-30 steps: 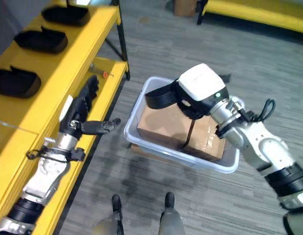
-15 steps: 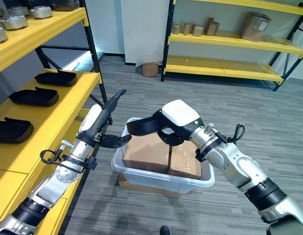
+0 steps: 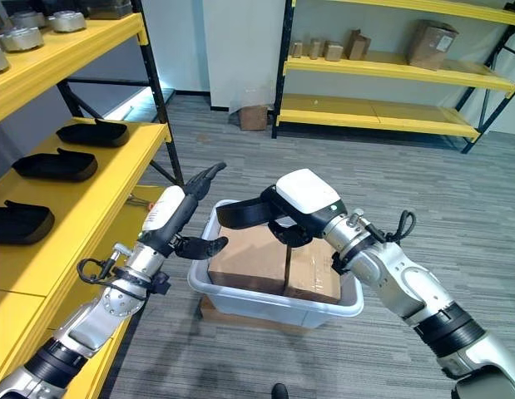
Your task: Move parts from the plastic box to the shelf.
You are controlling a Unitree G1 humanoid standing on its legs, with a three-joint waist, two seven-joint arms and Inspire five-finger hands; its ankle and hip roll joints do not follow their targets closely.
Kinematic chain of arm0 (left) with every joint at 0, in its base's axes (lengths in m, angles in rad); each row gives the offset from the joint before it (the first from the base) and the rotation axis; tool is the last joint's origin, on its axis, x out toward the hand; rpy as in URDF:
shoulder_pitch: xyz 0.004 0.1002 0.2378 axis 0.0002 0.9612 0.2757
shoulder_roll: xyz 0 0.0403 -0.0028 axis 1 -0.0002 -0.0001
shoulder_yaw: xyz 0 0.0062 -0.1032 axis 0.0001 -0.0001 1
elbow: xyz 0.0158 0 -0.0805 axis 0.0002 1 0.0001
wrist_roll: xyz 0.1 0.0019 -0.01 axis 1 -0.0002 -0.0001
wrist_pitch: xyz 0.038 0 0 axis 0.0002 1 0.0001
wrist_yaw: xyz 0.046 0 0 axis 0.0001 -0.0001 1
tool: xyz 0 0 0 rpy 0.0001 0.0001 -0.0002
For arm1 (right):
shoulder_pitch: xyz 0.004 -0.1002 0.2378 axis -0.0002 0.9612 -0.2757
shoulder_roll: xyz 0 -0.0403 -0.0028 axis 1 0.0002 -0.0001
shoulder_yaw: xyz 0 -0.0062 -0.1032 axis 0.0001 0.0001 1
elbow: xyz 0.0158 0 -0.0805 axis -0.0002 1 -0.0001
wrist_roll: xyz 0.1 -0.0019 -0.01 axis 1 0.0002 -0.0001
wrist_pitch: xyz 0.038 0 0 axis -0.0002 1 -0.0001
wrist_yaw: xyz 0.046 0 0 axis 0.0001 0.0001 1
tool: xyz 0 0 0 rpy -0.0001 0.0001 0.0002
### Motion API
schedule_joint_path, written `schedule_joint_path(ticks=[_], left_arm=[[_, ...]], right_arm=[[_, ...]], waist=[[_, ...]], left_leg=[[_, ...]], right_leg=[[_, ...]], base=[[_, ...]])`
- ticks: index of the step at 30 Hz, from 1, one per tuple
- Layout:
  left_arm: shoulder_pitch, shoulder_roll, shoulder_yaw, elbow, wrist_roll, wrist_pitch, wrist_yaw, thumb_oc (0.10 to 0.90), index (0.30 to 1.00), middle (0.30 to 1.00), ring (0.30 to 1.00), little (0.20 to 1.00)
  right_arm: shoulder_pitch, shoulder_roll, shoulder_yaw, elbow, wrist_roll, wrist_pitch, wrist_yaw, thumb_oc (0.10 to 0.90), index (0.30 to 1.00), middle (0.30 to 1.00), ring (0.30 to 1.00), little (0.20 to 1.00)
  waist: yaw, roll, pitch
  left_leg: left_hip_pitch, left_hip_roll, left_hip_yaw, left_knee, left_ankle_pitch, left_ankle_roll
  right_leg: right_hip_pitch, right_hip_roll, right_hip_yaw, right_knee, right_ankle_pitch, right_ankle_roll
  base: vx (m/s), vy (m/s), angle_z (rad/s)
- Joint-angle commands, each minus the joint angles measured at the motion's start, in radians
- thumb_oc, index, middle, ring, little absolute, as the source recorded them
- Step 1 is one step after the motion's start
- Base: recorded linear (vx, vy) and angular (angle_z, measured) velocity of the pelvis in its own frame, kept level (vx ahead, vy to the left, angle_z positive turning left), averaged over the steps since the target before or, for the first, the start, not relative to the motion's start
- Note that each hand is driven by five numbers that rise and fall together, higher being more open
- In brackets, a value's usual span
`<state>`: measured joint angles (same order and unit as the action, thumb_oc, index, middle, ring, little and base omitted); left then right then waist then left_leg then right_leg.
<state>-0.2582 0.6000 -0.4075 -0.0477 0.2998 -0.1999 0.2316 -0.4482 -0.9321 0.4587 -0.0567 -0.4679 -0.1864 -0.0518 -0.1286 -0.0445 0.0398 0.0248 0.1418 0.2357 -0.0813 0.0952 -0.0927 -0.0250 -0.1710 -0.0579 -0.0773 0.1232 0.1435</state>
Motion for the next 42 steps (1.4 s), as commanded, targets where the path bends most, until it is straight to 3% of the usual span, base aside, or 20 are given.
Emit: schedule_joint_path(ticks=[1,23,24,25,26,27,28,42], left_arm=[[-0.096,-0.022,0.015,-0.024,0.006,-0.064,0.085,0.9,1.0,1.0,1.0,1.0],[-0.157,-0.066,-0.052,0.055,0.025,-0.049,0.112,0.9,1.0,1.0,1.0,1.0],[-0.156,-0.067,-0.051,0.058,0.024,-0.049,0.112,0.853,0.934,0.934,0.934,0.934],[-0.157,-0.067,-0.051,0.058,0.024,-0.049,0.112,0.767,0.813,0.813,0.813,0.813],[-0.157,-0.068,-0.052,0.059,0.024,-0.049,0.112,0.559,0.522,0.522,0.522,0.522],[-0.157,-0.069,-0.054,0.06,0.023,-0.05,0.113,0.435,0.349,0.349,0.349,0.349],[-0.157,-0.069,-0.054,0.063,0.025,-0.048,0.114,0.4,0.3,0.3,0.3,0.3],[-0.163,-0.075,-0.062,0.081,0.027,-0.046,0.118,0.4,0.3,0.3,0.3,0.3]], right_arm=[[-0.154,0.036,-0.038,-0.028,0.048,-0.007,-0.108,0.4,0.3,0.3,0.3,0.3],[-0.214,0.089,0.002,-0.009,0.061,0.002,-0.128,0.4,0.3,0.3,0.3,0.3],[-0.214,0.09,0.002,-0.009,0.06,0.001,-0.129,0.4,0.3,0.3,0.3,0.3],[-0.213,0.09,0.002,-0.009,0.06,0.001,-0.129,0.4,0.3,0.3,0.3,0.3],[-0.213,0.09,0.002,-0.009,0.059,0.001,-0.129,0.4,0.3,0.3,0.3,0.3],[-0.213,0.091,0.003,-0.008,0.06,0.001,-0.129,0.4,0.3,0.3,0.3,0.3],[-0.213,0.091,0.004,-0.008,0.06,0.001,-0.129,0.4,0.3,0.3,0.3,0.3],[-0.212,0.098,0.003,-0.009,0.063,0.0,-0.131,0.4,0.3,0.3,0.3,0.3]], waist=[[0.024,-0.031,-0.062],[0.018,-0.033,-0.056],[0.018,-0.034,-0.056],[0.019,-0.034,-0.056],[0.018,-0.034,-0.056],[0.018,-0.034,-0.056],[0.017,-0.034,-0.055],[0.014,-0.031,-0.051]], left_leg=[[0.102,0.031,-0.021,-0.006,-0.113,0.008],[0.106,0.029,-0.014,-0.006,-0.115,0.011],[0.106,0.029,-0.013,-0.006,-0.116,0.011],[0.106,0.029,-0.013,-0.006,-0.116,0.011],[0.106,0.028,-0.013,-0.006,-0.116,0.011],[0.107,0.028,-0.012,-0.006,-0.116,0.011],[0.106,0.028,-0.012,-0.006,-0.116,0.011],[0.113,0.026,-0.007,-0.006,-0.119,0.012]], right_leg=[[-0.051,0.005,0.016,0.049,0.011,0.024],[-0.046,0.005,0.023,0.046,0.014,0.023],[-0.046,0.005,0.024,0.045,0.014,0.023],[-0.046,0.005,0.024,0.045,0.014,0.023],[-0.046,0.005,0.024,0.044,0.014,0.023],[-0.046,0.005,0.025,0.044,0.014,0.023],[-0.046,0.005,0.025,0.044,0.015,0.023],[-0.041,0.004,0.028,0.043,0.012,0.023]], base=[[0.0,-0.008,-0.03],[0.0,0.0,0.0],[0.0,0.0,0.0],[0.0,0.0,0.0],[0.0,0.0,0.0],[0.0,0.0,0.0],[0.0,0.0,0.0],[0.0,0.0,0.0]])
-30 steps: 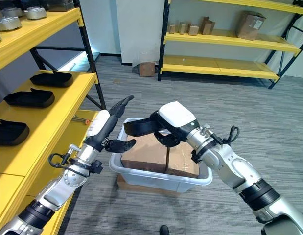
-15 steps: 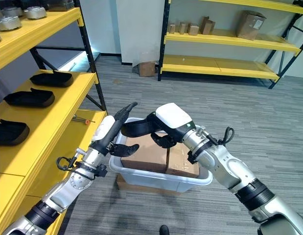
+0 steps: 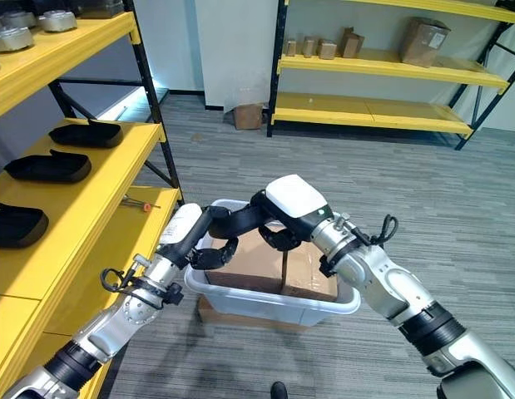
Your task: Move parts from the plastic box to the shelf.
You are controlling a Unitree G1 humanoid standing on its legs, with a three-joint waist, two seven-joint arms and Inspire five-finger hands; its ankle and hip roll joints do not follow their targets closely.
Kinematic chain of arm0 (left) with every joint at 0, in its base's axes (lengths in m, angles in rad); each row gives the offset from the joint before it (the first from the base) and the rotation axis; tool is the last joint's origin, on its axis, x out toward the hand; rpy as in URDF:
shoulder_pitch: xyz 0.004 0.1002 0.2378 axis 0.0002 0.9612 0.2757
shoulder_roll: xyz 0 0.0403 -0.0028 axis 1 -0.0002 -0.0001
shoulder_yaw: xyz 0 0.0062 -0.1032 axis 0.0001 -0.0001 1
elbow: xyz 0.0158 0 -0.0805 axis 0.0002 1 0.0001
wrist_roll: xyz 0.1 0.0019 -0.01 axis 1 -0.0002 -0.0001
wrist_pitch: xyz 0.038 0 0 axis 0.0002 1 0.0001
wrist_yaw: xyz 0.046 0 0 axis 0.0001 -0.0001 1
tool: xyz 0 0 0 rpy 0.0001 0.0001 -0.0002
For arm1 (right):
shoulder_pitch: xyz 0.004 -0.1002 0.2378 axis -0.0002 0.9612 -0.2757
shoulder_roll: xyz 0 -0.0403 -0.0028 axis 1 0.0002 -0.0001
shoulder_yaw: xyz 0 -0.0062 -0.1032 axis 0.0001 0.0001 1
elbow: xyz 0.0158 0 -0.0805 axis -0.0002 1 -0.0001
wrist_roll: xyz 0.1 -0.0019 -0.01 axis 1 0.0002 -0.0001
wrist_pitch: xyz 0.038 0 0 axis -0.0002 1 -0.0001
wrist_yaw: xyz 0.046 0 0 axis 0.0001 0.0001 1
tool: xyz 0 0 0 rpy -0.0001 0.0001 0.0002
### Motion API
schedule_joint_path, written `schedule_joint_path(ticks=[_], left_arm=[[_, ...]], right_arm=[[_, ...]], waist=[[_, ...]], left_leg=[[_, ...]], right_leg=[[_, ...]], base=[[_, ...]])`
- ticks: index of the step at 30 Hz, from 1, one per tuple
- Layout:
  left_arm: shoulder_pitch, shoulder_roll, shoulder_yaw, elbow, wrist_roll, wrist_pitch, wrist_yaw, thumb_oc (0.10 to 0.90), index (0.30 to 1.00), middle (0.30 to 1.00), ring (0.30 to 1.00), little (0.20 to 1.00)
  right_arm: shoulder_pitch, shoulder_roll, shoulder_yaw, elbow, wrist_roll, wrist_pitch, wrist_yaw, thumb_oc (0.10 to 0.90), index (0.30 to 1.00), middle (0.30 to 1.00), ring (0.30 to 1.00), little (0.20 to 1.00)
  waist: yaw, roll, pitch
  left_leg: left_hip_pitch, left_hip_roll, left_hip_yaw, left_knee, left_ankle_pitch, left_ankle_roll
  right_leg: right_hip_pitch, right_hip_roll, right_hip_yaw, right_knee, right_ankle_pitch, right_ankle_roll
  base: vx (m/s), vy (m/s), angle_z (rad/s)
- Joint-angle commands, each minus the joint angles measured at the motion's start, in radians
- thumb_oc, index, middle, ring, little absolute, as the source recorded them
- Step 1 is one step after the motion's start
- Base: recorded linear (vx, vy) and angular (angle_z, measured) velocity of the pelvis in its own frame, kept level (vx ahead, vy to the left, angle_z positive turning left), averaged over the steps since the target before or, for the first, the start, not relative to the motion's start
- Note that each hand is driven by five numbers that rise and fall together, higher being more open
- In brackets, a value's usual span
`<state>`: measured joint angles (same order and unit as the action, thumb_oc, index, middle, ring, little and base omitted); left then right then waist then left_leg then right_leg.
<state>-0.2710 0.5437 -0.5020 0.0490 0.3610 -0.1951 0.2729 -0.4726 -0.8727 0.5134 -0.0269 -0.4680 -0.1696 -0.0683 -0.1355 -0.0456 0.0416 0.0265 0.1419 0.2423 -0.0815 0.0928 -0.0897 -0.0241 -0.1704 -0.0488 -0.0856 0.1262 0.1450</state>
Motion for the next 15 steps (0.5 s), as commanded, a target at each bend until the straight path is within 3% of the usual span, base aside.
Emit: schedule_joint_path(ticks=[1,11,13,14,15], left_arm=[[-0.149,-0.019,0.033,-0.014,-0.035,-0.051,0.077,0.4,0.3,0.3,0.3,0.3],[-0.134,-0.022,0.043,-0.01,-0.043,-0.049,0.077,0.4,0.3,0.3,0.3,0.3],[-0.132,-0.022,0.046,-0.011,-0.044,-0.048,0.077,0.4,0.3,0.3,0.3,0.3],[-0.129,-0.022,0.048,-0.012,-0.045,-0.047,0.076,0.4,0.3,0.3,0.3,0.3],[-0.125,-0.022,0.051,-0.012,-0.047,-0.047,0.076,0.4,0.3,0.3,0.3,0.3]], right_arm=[[-0.187,0.038,-0.052,-0.039,0.064,-0.018,-0.114,0.4,0.3,0.3,0.3,0.3],[-0.171,0.04,-0.067,-0.046,0.068,-0.016,-0.116,0.4,0.3,0.3,0.3,0.3],[-0.166,0.042,-0.07,-0.047,0.072,-0.016,-0.115,0.42,0.327,0.327,0.327,0.327],[-0.16,0.044,-0.075,-0.049,0.077,-0.015,-0.115,0.629,0.621,0.621,0.621,0.621],[-0.147,0.048,-0.083,-0.05,0.09,-0.015,-0.113,0.9,1.0,1.0,1.0,1.0]], waist=[[0.021,-0.03,-0.053],[0.02,-0.028,-0.051],[0.02,-0.027,-0.051],[0.019,-0.027,-0.05],[0.018,-0.026,-0.049]], left_leg=[[0.111,0.026,-0.014,-0.006,-0.117,0.01],[0.111,0.025,-0.013,-0.006,-0.12,0.011],[0.112,0.025,-0.012,-0.006,-0.12,0.011],[0.113,0.025,-0.011,-0.006,-0.12,0.011],[0.114,0.025,-0.011,-0.006,-0.12,0.012]], right_leg=[[-0.042,0.003,0.019,0.052,0.009,0.022],[-0.042,0.004,0.023,0.052,0.005,0.02],[-0.041,0.004,0.023,0.052,0.005,0.02],[-0.041,0.004,0.024,0.053,0.004,0.019],[-0.041,0.005,0.026,0.053,0.003,0.019]], base=[[0.0,0.0,0.0],[0.0,0.0,0.0],[0.0,0.0,0.0],[0.0,0.0,0.0],[0.0,0.0,0.0]])
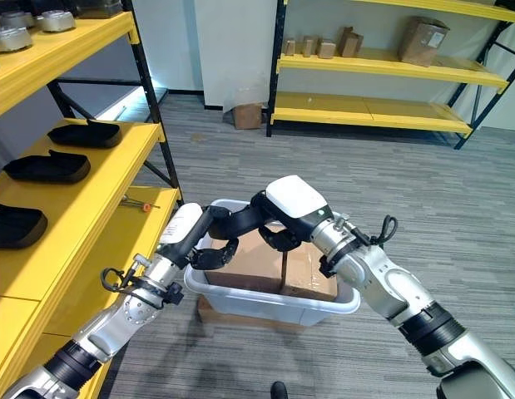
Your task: Move parts from the plastic box to the shelf.
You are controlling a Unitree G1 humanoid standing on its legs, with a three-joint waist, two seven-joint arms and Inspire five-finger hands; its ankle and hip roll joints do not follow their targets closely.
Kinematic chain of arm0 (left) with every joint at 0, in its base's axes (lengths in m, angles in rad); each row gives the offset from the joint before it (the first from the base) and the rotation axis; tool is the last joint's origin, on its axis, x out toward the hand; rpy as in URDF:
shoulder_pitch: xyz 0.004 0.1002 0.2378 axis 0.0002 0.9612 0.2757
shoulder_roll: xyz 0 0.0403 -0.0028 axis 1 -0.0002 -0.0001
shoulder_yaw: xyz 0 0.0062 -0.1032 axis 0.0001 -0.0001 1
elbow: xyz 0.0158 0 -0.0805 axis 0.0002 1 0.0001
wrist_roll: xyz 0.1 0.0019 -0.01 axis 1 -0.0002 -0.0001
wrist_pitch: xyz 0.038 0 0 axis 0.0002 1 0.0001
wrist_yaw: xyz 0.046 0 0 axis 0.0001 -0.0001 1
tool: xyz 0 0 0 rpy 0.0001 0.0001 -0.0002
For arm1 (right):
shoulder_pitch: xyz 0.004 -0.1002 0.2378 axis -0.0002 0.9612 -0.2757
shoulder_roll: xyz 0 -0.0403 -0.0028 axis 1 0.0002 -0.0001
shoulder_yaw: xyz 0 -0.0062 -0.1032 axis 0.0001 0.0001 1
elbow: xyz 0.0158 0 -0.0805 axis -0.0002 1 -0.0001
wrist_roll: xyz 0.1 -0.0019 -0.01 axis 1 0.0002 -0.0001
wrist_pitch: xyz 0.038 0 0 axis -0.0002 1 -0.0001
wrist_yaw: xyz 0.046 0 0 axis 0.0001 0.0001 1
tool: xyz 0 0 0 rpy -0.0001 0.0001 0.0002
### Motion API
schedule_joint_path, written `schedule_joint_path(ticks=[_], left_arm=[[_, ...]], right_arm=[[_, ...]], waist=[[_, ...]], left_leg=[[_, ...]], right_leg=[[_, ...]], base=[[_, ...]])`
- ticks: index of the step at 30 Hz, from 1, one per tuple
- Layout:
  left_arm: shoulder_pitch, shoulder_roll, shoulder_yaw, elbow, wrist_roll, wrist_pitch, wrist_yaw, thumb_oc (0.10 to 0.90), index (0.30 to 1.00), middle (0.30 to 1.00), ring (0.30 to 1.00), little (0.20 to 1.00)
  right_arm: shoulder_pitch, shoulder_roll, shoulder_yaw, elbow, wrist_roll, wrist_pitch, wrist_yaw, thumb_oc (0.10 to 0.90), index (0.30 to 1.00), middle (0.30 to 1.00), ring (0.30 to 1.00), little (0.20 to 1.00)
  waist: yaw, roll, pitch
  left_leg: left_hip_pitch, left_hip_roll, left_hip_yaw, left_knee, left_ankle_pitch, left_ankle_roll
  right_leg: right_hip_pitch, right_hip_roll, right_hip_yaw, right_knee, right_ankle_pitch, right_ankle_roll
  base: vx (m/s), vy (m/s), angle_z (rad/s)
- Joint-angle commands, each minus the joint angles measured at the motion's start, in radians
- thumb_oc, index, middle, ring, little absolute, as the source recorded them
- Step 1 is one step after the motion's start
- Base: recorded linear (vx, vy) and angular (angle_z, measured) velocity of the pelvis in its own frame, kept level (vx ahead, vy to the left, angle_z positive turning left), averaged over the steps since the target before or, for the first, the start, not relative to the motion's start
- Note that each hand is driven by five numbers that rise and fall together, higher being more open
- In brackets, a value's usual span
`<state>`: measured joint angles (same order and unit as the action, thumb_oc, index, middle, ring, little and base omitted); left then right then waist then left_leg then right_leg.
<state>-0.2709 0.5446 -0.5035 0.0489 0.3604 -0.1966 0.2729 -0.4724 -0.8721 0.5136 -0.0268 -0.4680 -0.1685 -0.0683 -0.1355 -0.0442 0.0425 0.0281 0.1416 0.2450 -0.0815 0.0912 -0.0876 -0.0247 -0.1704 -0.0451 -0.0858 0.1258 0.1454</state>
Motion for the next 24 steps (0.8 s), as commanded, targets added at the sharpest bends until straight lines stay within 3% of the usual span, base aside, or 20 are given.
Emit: schedule_joint_path(ticks=[1,7,17,24], left_arm=[[-0.121,-0.023,0.055,-0.012,-0.046,-0.045,0.076,0.4,0.3,0.3,0.3,0.3],[-0.073,-0.012,0.1,-0.017,-0.042,-0.042,0.071,0.4,0.3,0.3,0.3,0.3],[0.07,0.02,0.231,-0.062,-0.043,-0.049,0.051,0.4,0.3,0.3,0.3,0.3],[0.154,0.054,0.331,-0.116,0.015,-0.055,0.074,0.4,0.3,0.3,0.3,0.3]], right_arm=[[-0.138,0.051,-0.089,-0.054,0.104,-0.017,-0.109,0.9,1.0,1.0,1.0,1.0],[-0.024,0.057,-0.191,-0.113,0.159,-0.03,-0.108,0.9,1.0,1.0,1.0,1.0],[0.322,0.08,-0.445,-0.258,0.191,-0.07,-0.104,0.9,1.0,1.0,1.0,1.0],[0.467,0.128,-0.523,-0.296,0.219,-0.098,-0.091,0.9,1.0,1.0,1.0,1.0]], waist=[[0.017,-0.027,-0.05],[0.006,-0.017,-0.05],[-0.018,0.008,-0.052],[-0.033,0.034,-0.043]], left_leg=[[0.114,0.026,-0.013,-0.006,-0.119,0.01],[0.119,0.031,-0.005,-0.006,-0.117,0.007],[0.109,0.055,-0.006,-0.006,-0.097,-0.011],[0.101,0.074,-0.005,-0.006,-0.08,-0.019]], right_leg=[[-0.04,0.006,0.024,0.054,0.003,0.018],[-0.042,0.013,0.031,0.055,0.0,0.015],[-0.041,0.037,0.03,0.055,-0.015,0.004],[-0.052,0.056,0.034,0.076,-0.034,-0.008]], base=[[0.0,-0.012,-0.04],[0.0,-0.026,-0.06],[-0.01,-0.051,-0.01],[-0.02,-0.068,-0.02]])
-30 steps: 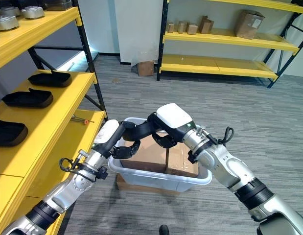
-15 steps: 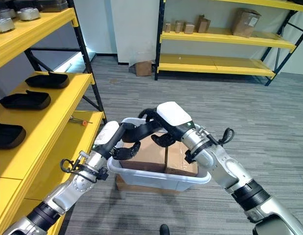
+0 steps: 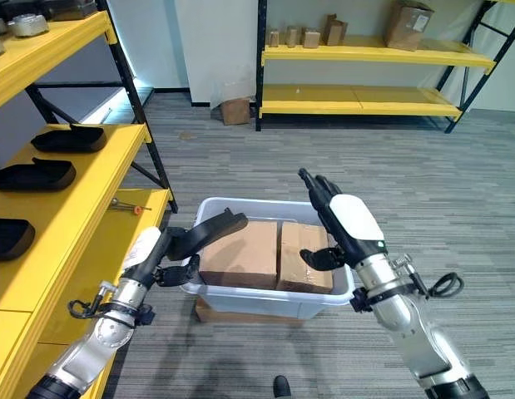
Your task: Move parts from the plastic box to the shelf.
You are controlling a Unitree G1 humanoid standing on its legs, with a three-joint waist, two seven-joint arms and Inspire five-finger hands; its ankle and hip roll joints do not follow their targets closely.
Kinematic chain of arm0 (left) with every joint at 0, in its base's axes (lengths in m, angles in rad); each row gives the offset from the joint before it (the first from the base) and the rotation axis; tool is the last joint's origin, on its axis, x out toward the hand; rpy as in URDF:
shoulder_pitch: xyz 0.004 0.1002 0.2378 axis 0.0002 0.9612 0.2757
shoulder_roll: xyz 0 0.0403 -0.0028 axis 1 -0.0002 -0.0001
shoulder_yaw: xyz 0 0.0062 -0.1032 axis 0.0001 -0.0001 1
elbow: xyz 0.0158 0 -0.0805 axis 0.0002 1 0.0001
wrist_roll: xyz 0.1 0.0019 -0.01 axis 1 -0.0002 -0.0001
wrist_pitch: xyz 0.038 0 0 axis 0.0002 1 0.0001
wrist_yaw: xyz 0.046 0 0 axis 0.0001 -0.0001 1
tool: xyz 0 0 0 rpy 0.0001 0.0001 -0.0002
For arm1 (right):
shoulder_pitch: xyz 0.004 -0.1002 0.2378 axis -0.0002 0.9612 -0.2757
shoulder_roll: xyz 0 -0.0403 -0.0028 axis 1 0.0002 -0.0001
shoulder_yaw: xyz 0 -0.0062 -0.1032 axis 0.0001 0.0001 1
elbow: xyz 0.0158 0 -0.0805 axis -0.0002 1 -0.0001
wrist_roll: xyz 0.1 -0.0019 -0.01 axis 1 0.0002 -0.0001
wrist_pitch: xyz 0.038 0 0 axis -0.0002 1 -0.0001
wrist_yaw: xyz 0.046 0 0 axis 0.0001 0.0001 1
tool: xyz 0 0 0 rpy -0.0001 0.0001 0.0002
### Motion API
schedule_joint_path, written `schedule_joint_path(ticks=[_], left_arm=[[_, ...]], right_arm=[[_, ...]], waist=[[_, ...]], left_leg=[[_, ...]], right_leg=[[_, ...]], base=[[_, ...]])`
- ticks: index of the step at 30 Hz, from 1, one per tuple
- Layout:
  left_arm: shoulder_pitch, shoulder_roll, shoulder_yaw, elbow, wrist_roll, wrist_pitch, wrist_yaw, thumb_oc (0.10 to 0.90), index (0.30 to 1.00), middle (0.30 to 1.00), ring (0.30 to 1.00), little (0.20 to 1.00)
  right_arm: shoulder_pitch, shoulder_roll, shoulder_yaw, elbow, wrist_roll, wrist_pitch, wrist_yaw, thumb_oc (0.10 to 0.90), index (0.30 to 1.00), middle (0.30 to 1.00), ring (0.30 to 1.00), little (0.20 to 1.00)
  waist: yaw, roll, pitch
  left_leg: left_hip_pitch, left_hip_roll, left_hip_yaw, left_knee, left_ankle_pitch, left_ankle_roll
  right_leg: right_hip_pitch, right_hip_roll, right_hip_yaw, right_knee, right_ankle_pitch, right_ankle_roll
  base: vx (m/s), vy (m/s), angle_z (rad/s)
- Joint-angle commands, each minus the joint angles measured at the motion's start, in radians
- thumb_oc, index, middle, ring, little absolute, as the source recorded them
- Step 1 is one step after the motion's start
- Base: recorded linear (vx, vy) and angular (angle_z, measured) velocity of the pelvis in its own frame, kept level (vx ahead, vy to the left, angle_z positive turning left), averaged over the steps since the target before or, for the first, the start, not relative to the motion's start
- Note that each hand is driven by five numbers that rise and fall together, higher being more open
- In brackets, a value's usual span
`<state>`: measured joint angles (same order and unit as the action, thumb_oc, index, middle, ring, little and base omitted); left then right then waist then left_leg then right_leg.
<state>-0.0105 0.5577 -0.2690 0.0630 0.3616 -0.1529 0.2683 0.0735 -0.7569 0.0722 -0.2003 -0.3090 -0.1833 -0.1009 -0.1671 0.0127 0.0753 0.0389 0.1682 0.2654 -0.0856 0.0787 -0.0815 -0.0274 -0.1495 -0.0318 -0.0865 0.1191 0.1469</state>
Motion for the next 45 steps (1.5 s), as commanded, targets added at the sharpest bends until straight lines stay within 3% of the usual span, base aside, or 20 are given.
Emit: schedule_joint_path(ticks=[1,7,10,11,12,13,15,16,18,20,22,23,24,26,28,31,32,34,37,45], left_arm=[[-0.083,0.051,0.122,-0.154,0.029,-0.103,0.082,0.4,0.3,0.3,0.3,0.3],[-0.021,0.08,0.185,-0.207,0.073,-0.107,0.094,0.4,0.3,0.3,0.3,0.3],[0.017,0.093,0.226,-0.226,0.105,-0.101,0.115,0.4,0.3,0.3,0.3,0.3],[0.043,0.113,0.248,-0.244,0.136,-0.099,0.136,0.4,0.3,0.3,0.3,0.3],[0.048,0.112,0.256,-0.249,0.137,-0.099,0.135,0.4,0.3,0.3,0.3,0.3],[0.061,0.119,0.266,-0.258,0.144,-0.098,0.146,0.4,0.3,0.3,0.3,0.3],[0.063,0.119,0.271,-0.261,0.144,-0.097,0.145,0.4,0.3,0.3,0.3,0.3],[0.063,0.116,0.271,-0.266,0.134,-0.097,0.15,0.4,0.3,0.3,0.3,0.3],[0.043,0.098,0.26,-0.264,0.115,-0.092,0.157,0.4,0.3,0.3,0.3,0.3],[0.002,0.09,0.228,-0.268,0.113,-0.1,0.168,0.4,0.3,0.3,0.3,0.3],[-0.018,0.082,0.221,-0.282,0.111,-0.109,0.173,0.4,0.3,0.3,0.3,0.3],[-0.019,0.082,0.22,-0.281,0.111,-0.109,0.174,0.4,0.3,0.3,0.3,0.3],[-0.042,0.085,0.217,-0.294,0.12,-0.112,0.182,0.4,0.3,0.3,0.3,0.3],[-0.058,0.08,0.216,-0.305,0.123,-0.11,0.188,0.4,0.3,0.3,0.3,0.3],[-0.064,0.082,0.208,-0.308,0.127,-0.114,0.192,0.4,0.3,0.3,0.3,0.3],[-0.055,0.077,0.216,-0.327,0.142,-0.113,0.198,0.4,0.3,0.3,0.3,0.3],[-0.044,0.085,0.218,-0.335,0.144,-0.113,0.203,0.4,0.3,0.3,0.3,0.3],[-0.041,0.09,0.224,-0.347,0.143,-0.117,0.204,0.4,0.3,0.3,0.3,0.3],[-0.05,0.101,0.251,-0.395,0.159,-0.118,0.233,0.4,0.3,0.3,0.3,0.3],[-0.095,0.095,0.274,-0.452,0.218,-0.098,0.327,0.4,0.3,0.3,0.3,0.3]], right_arm=[[-0.049,0.02,-0.094,-0.134,0.067,-0.091,-0.051,0.9,1.0,1.0,1.0,1.0],[-0.016,0.017,-0.112,-0.139,0.081,-0.103,-0.047,0.9,1.0,1.0,1.0,1.0],[-0.045,0.01,-0.099,-0.132,0.085,-0.107,-0.058,0.9,1.0,1.0,1.0,1.0],[-0.087,-0.005,-0.077,-0.129,0.09,-0.109,-0.061,0.9,1.0,1.0,1.0,1.0],[-0.097,-0.005,-0.069,-0.123,0.09,-0.11,-0.062,0.9,1.0,1.0,1.0,1.0],[-0.125,-0.014,-0.056,-0.131,0.1,-0.113,-0.066,0.9,1.0,1.0,1.0,1.0],[-0.132,-0.015,-0.052,-0.127,0.1,-0.114,-0.067,0.9,1.0,1.0,1.0,1.0],[-0.152,-0.023,-0.048,-0.138,0.093,-0.113,-0.079,0.9,1.0,1.0,1.0,1.0],[-0.157,-0.023,-0.06,-0.138,0.072,-0.108,-0.105,0.9,1.0,1.0,1.0,1.0],[-0.149,-0.012,-0.071,-0.131,0.048,-0.094,-0.131,0.9,1.0,1.0,1.0,1.0],[-0.134,-0.002,-0.075,-0.136,0.038,-0.101,-0.14,0.9,1.0,1.0,1.0,1.0],[-0.133,-0.002,-0.076,-0.136,0.037,-0.101,-0.141,0.9,1.0,1.0,1.0,1.0],[-0.112,0.011,-0.082,-0.14,0.036,-0.104,-0.145,0.9,1.0,1.0,1.0,1.0],[-0.081,0.032,-0.099,-0.14,0.03,-0.099,-0.148,0.9,1.0,1.0,1.0,1.0],[-0.058,0.042,-0.116,-0.144,0.028,-0.096,-0.156,0.9,1.0,1.0,1.0,1.0],[-0.014,0.065,-0.151,-0.148,0.023,-0.092,-0.162,0.9,1.0,1.0,1.0,1.0],[0.0,0.086,-0.157,-0.143,0.024,-0.086,-0.163,0.9,1.0,1.0,1.0,1.0],[-0.003,0.094,-0.157,-0.142,0.022,-0.081,-0.165,0.9,1.0,1.0,1.0,1.0],[-0.023,0.109,-0.152,-0.144,-0.01,-0.068,-0.185,0.9,1.0,1.0,1.0,1.0],[-0.062,0.145,-0.097,-0.158,-0.091,-0.05,-0.207,0.9,1.0,1.0,1.0,1.0]], waist=[[-0.003,-0.015,-0.073],[0.0,0.006,-0.062],[0.023,0.012,-0.044],[0.053,0.015,-0.025],[0.049,0.015,-0.023],[0.08,0.014,0.006],[0.072,0.014,0.005],[0.112,0.012,0.041],[0.111,0.009,0.055],[0.094,-0.01,0.063],[0.082,-0.021,0.059],[0.082,-0.02,0.062],[0.072,-0.024,0.053],[0.049,-0.015,0.036],[0.042,-0.013,0.037],[0.029,-0.005,0.015],[0.041,-0.016,0.008],[0.049,-0.02,0.001],[0.069,-0.046,-0.004],[0.089,-0.078,-0.022]], left_leg=[[0.089,0.055,-0.027,-0.002,-0.063,-0.028],[0.077,0.086,-0.042,-0.002,-0.032,-0.042],[0.058,0.11,-0.07,-0.002,0.012,-0.053],[0.053,0.121,-0.081,-0.002,0.032,-0.049],[0.053,0.123,-0.081,-0.002,0.033,-0.05],[0.029,0.135,-0.096,-0.001,0.069,-0.057],[0.021,0.136,-0.104,-0.001,0.073,-0.059],[-0.032,0.151,-0.132,-0.002,0.137,-0.087],[-0.109,0.154,-0.161,-0.002,0.204,-0.099],[-0.098,0.125,-0.132,0.048,0.173,-0.072],[-0.069,0.111,-0.111,0.164,0.082,-0.048],[-0.072,0.112,-0.113,0.176,0.072,-0.046],[-0.034,0.106,-0.081,0.21,0.009,-0.036],[0.036,0.102,-0.056,0.195,-0.049,-0.039],[0.046,0.096,-0.039,0.157,-0.03,-0.035],[0.071,0.093,-0.028,0.094,-0.065,-0.033],[0.087,0.068,-0.002,0.05,-0.085,-0.015],[0.092,0.051,-0.015,0.044,-0.11,-0.008],[0.08,0.002,-0.004,0.043,-0.124,0.017],[0.085,-0.095,-0.026,-0.002,-0.157,0.068]], right_leg=[[-0.055,0.042,0.021,0.094,-0.039,-0.015],[-0.067,0.072,0.006,0.133,-0.075,-0.038],[-0.073,0.095,-0.011,0.15,-0.095,-0.056],[-0.088,0.109,-0.023,0.187,-0.11,-0.063],[-0.095,0.11,-0.022,0.198,-0.116,-0.065],[-0.117,0.114,-0.043,0.223,-0.124,-0.074],[-0.125,0.114,-0.049,0.232,-0.128,-0.076],[-0.143,0.103,-0.094,0.25,-0.146,-0.083],[-0.165,0.069,-0.159,0.263,-0.149,-0.092],[-0.172,0.024,-0.209,0.259,-0.139,-0.087],[-0.171,-0.003,-0.238,0.25,-0.121,-0.095],[-0.168,-0.003,-0.239,0.25,-0.123,-0.094],[-0.162,-0.016,-0.28,0.24,-0.126,-0.097],[-0.149,-0.019,-0.301,0.236,-0.139,-0.082],[-0.145,-0.032,-0.334,0.239,-0.121,-0.081],[-0.123,-0.044,-0.325,0.248,-0.123,-0.052],[-0.113,-0.067,-0.335,0.242,-0.095,-0.047],[-0.101,-0.075,-0.315,0.228,-0.086,-0.023],[-0.091,-0.11,-0.326,0.176,-0.016,0.001],[-0.075,-0.166,-0.312,0.109,0.09,0.059]], base=[[-0.03,-0.107,-0.02],[-0.04,-0.115,0.0],[-0.07,-0.139,0.09],[-0.05,-0.104,0.25],[-0.14,-0.187,0.16],[-0.11,-0.108,0.03],[-0.13,-0.094,0.03],[-0.23,-0.111,0.3],[-0.27,-0.114,0.93],[-0.19,-0.101,1.99],[-0.09,-0.044,0.85],[-0.07,-0.007,0.91],[-0.04,0.019,1.06],[0.01,0.099,0.95],[0.03,0.116,0.72],[0.1,0.201,0.41],[0.09,0.258,0.16],[0.05,0.268,0.0],[-0.02,0.249,-0.06],[-0.01,0.203,0.05]])
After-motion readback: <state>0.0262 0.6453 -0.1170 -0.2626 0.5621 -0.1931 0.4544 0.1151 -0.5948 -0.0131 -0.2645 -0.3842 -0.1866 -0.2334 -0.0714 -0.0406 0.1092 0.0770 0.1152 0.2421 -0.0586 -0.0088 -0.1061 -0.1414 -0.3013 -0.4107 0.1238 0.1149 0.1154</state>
